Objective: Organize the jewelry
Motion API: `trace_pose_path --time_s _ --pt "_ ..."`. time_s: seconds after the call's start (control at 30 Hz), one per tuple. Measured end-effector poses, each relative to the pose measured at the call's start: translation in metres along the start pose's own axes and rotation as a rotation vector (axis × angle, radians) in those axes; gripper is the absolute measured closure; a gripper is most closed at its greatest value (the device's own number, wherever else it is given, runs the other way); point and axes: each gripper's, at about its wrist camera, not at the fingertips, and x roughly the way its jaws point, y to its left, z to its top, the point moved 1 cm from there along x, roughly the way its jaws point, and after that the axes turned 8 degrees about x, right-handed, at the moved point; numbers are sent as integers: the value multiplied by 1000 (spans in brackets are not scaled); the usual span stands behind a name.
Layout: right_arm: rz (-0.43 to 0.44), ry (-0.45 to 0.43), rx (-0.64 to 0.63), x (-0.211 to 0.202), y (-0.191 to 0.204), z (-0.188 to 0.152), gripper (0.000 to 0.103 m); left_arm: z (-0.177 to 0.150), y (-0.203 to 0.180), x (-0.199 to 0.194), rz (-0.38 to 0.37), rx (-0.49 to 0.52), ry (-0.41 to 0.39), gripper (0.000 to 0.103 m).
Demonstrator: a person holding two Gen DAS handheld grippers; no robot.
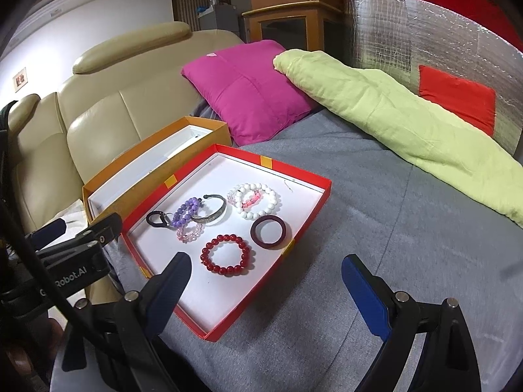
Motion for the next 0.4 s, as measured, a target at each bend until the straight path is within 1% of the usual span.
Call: trace_pose_path --time_s 0.4 --pt "6 5 -7 4 5 2 8 1 0 -2 -34 8 -18 3"
